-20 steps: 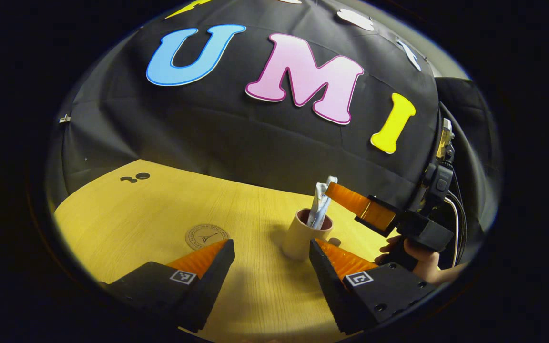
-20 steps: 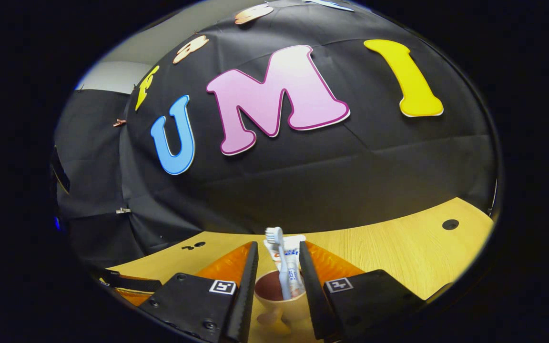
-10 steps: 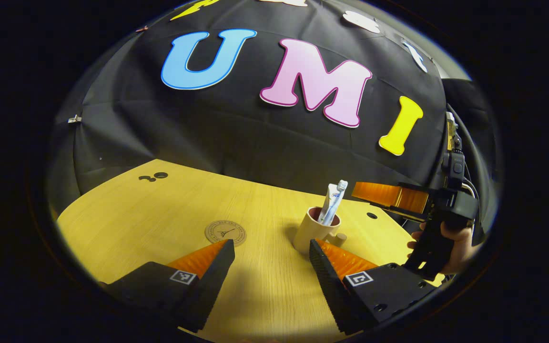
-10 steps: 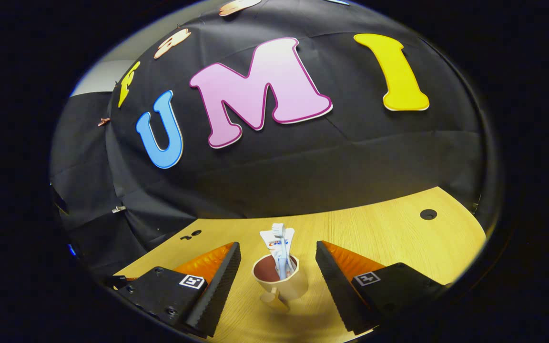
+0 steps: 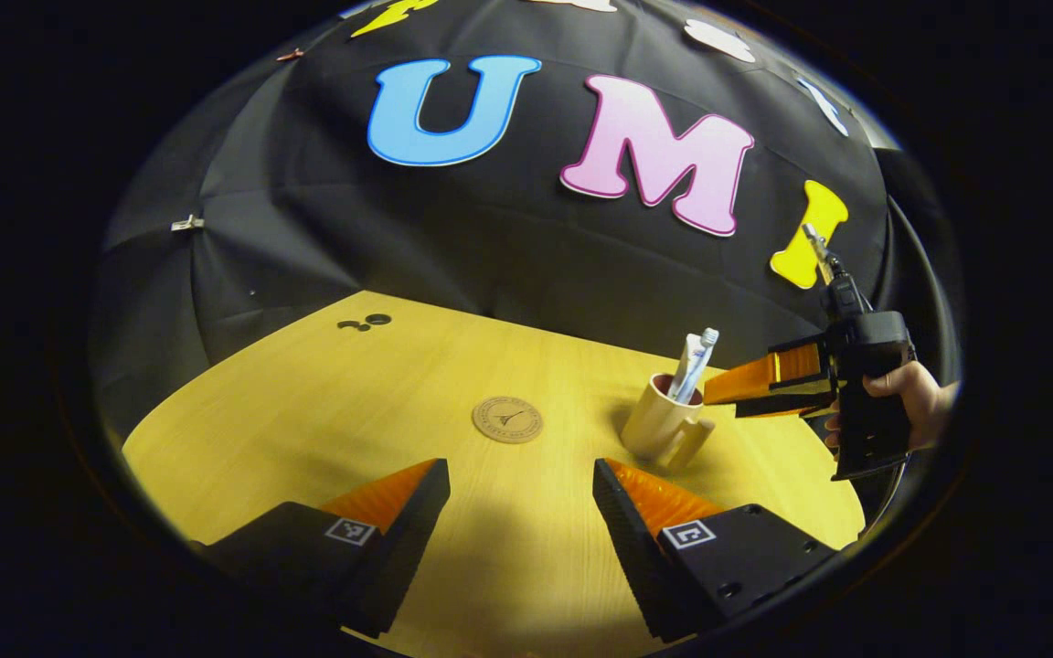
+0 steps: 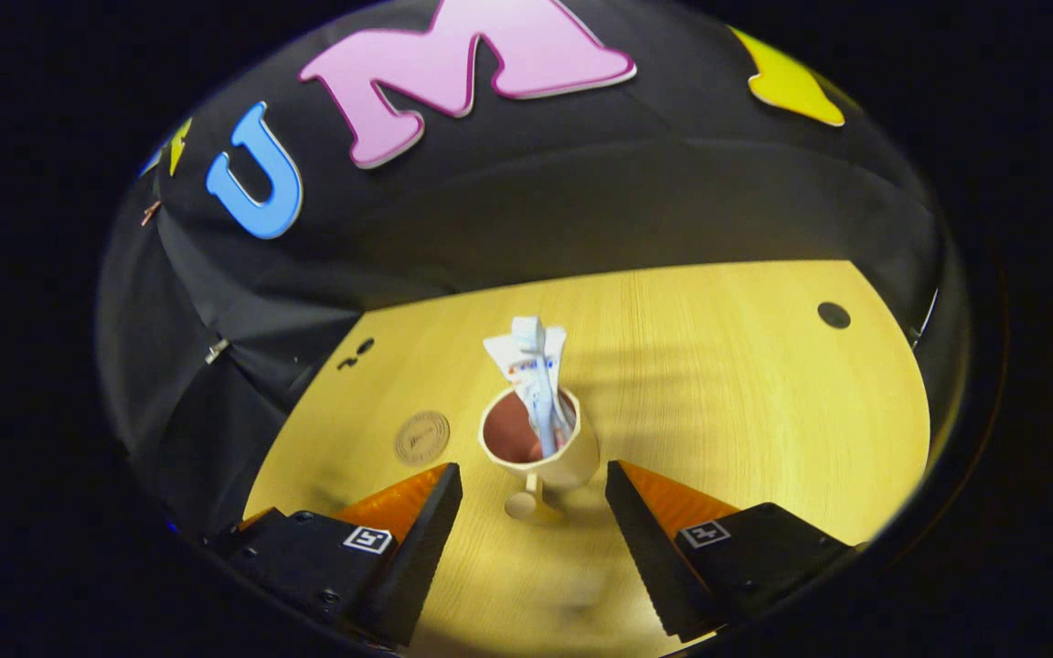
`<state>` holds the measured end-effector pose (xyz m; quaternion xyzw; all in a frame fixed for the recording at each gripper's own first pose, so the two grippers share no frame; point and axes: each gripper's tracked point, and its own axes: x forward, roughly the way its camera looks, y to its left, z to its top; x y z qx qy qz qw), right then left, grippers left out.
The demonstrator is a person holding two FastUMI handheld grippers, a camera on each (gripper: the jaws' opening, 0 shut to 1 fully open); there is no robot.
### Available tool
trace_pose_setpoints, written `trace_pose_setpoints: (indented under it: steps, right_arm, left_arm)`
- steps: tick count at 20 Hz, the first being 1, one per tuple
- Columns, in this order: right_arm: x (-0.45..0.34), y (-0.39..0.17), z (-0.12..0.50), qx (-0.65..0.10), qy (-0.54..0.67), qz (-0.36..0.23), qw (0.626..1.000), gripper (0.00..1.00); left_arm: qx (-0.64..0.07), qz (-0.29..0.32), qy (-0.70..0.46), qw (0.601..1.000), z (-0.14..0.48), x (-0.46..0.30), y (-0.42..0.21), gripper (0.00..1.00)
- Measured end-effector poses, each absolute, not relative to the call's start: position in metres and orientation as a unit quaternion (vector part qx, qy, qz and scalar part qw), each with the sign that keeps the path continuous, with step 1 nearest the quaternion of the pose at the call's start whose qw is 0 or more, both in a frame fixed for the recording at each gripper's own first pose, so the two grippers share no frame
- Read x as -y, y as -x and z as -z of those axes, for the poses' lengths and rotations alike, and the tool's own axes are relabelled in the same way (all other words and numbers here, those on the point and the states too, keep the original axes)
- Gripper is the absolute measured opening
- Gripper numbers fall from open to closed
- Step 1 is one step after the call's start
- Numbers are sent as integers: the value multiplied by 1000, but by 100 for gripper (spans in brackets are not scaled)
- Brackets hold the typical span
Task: Put the toothbrush and toothpaste on the desktop into the cup, then pick up the cup and place it on the coaster on the desktop.
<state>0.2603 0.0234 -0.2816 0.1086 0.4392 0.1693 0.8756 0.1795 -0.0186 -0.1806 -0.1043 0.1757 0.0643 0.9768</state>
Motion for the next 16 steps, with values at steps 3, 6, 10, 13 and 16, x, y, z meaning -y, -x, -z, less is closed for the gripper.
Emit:
trace_pose_setpoints:
  steps: [3,6,10,13,16]
  right_arm:
    - [-33,-257,306,-499,-102,-167,844,97]
    - [-35,-260,327,-534,-45,-162,829,97]
    - [-44,-259,342,-563,-8,-161,810,96]
    - [-47,-259,351,-580,2,-154,800,87]
    - [-47,-261,355,-584,16,-148,798,96]
  left_arm:
    - [-180,-75,116,974,185,7,-170,97]
    - [-199,-80,142,966,194,0,-165,98]
    - [-204,-90,160,962,192,-14,-154,98]
    - [-208,-97,155,961,190,-24,-146,98]
    - [-216,-101,160,958,190,-31,-138,97]
